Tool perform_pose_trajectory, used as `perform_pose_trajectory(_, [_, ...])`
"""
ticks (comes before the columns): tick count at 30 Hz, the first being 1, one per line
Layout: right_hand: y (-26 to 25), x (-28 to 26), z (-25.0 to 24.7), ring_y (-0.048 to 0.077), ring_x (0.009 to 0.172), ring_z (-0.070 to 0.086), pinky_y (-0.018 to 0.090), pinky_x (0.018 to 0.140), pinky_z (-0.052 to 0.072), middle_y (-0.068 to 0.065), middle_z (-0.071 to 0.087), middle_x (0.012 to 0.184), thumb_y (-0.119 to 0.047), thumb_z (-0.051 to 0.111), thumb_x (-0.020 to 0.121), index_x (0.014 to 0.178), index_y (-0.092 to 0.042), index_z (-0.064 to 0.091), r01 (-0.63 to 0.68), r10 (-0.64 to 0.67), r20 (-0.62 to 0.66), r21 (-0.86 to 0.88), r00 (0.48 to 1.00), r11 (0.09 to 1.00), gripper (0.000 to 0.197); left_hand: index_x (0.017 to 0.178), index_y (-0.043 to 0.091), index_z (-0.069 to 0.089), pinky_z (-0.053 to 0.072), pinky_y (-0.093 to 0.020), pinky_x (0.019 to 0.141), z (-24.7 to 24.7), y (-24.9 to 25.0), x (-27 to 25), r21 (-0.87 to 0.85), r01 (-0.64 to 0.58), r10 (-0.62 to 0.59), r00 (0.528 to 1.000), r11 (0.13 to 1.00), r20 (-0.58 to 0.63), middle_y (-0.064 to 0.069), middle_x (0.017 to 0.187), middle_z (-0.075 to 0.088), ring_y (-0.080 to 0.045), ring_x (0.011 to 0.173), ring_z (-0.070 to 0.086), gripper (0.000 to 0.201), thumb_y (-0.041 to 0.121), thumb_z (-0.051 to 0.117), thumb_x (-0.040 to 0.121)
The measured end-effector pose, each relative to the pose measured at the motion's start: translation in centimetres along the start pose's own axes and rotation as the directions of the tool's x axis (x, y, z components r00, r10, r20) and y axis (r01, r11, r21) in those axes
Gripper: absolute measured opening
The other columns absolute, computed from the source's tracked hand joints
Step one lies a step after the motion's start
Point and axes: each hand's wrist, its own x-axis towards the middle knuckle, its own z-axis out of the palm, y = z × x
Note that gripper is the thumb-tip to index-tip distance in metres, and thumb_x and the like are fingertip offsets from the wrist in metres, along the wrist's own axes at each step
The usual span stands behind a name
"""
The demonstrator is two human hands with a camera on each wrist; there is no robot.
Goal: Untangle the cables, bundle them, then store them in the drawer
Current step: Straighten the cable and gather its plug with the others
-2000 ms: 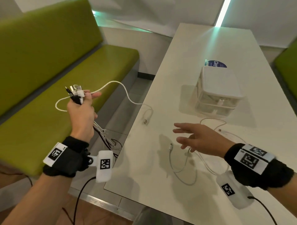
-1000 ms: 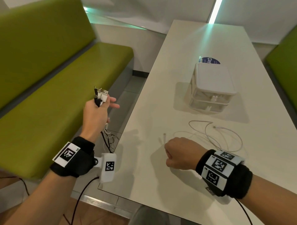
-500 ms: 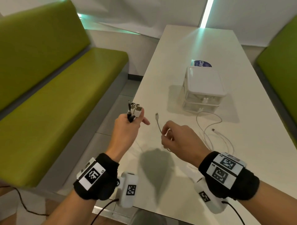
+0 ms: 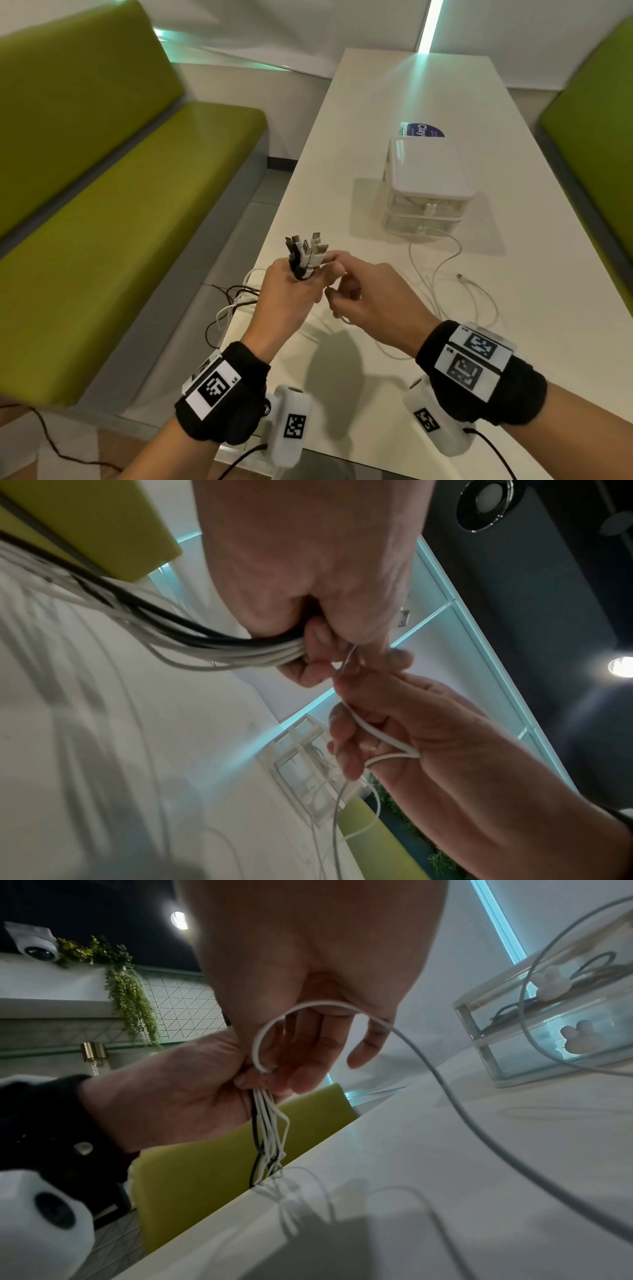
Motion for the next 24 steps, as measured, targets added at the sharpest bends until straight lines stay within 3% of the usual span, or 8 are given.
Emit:
perform_pose_trajectory(3, [-0.1,0.0,0.1,0.009,0.060,0.061,0.025,0.064,0.049,-0.008,0.067,0.064,-0.020,0.059,0.084,0.116,-0.037,0.055,0.013,-0.013,-0.018,-0.027,1.000,1.000,0.037,0.090,0.008,0.073,0.040,-0.033,0.057,0.2,0.1,0.0,-0.043,-0.017,0.016,1.000,0.999,-0.024,-0.030,0.069,0.055,-0.020,0.053,0.042,0.048,0.052,0.073,0.074])
perform_pose_trajectory(8, [0.2,0.3,-0.1,0.011,0.056,0.057,0.028,0.062,0.047,-0.010,0.064,0.060,-0.026,0.060,0.088,0.106,-0.031,0.056,0.035,-0.039,-0.030,-0.096,0.999,0.995,0.019,0.074,0.026,0.069,0.042,-0.032,0.064,0.2,0.0,-0.1,-0.113,0.019,-0.032,0.993,0.993,-0.115,0.009,0.049,0.047,-0.014,0.052,0.046,0.030,0.052,0.055,0.082])
perform_pose_trajectory(11, [0.4,0.1,-0.2,0.006,0.051,0.049,0.030,0.061,0.043,-0.011,0.051,0.051,-0.039,0.055,0.093,0.107,-0.027,0.059,0.052,-0.039,0.067,-0.196,0.997,0.979,0.018,0.080,0.023,0.072,0.046,-0.030,0.075,0.1,0.5,-0.1,-0.128,-0.066,0.044,0.985,0.990,-0.167,0.010,0.072,0.067,-0.015,0.075,0.061,0.035,0.042,0.047,0.094])
perform_pose_trajectory(13, [0.7,-0.4,-0.2,0.007,0.049,0.042,0.032,0.060,0.041,-0.011,0.043,0.048,-0.055,0.040,0.094,0.095,-0.027,0.060,0.101,-0.074,0.114,-0.252,0.991,0.962,0.034,0.078,0.018,0.070,0.051,-0.044,0.079,-0.6,0.8,0.2,-0.189,-0.106,0.073,0.982,0.976,-0.173,0.003,0.080,0.071,-0.020,0.084,0.068,0.039,0.038,0.042,0.098])
perform_pose_trajectory(15, [1.3,-0.9,-0.4,0.012,0.051,0.040,0.037,0.059,0.041,-0.008,0.041,0.050,-0.064,0.021,0.092,0.077,-0.030,0.047,0.158,-0.118,0.140,-0.329,0.983,0.931,0.045,0.074,0.018,0.069,0.046,-0.053,0.069,-1.7,1.4,0.6,-0.281,-0.096,0.052,0.986,0.955,-0.160,-0.001,0.060,0.057,-0.021,0.057,0.060,0.045,0.039,0.039,0.099])
perform_pose_trajectory(16, [1.7,-1.0,-0.6,0.015,0.052,0.040,0.038,0.058,0.041,-0.007,0.042,0.052,-0.064,0.017,0.091,0.071,-0.032,0.038,0.165,-0.119,0.150,-0.349,0.982,0.923,0.044,0.072,0.017,0.068,0.043,-0.047,0.061,-2.3,1.5,0.8,-0.321,-0.089,0.037,0.986,0.943,-0.165,-0.001,0.054,0.044,-0.018,0.046,0.048,0.046,0.039,0.038,0.100])
perform_pose_trajectory(19, [2.4,-0.8,-1.6,0.015,0.052,0.041,0.039,0.057,0.042,-0.005,0.043,0.053,-0.060,0.023,0.096,0.065,-0.031,0.030,0.135,-0.065,0.200,-0.361,0.978,0.923,0.042,0.073,0.013,0.066,0.034,-0.024,0.046,-4.1,1.9,0.8,-0.372,-0.076,0.014,0.986,0.925,-0.165,0.000,0.054,0.025,-0.012,0.042,0.024,0.045,0.035,0.039,0.102])
perform_pose_trajectory(24, [2.2,0.3,-2.9,0.011,0.053,0.042,0.035,0.058,0.041,-0.006,0.044,0.056,-0.053,0.029,0.098,0.070,-0.027,0.038,0.171,-0.049,0.281,-0.430,0.959,0.887,0.039,0.074,0.015,0.068,0.020,-0.019,0.040,-6.7,1.8,1.1,-0.225,-0.111,0.084,0.988,0.968,-0.127,0.001,0.052,0.026,-0.010,0.039,0.020,0.039,0.033,0.045,0.100])
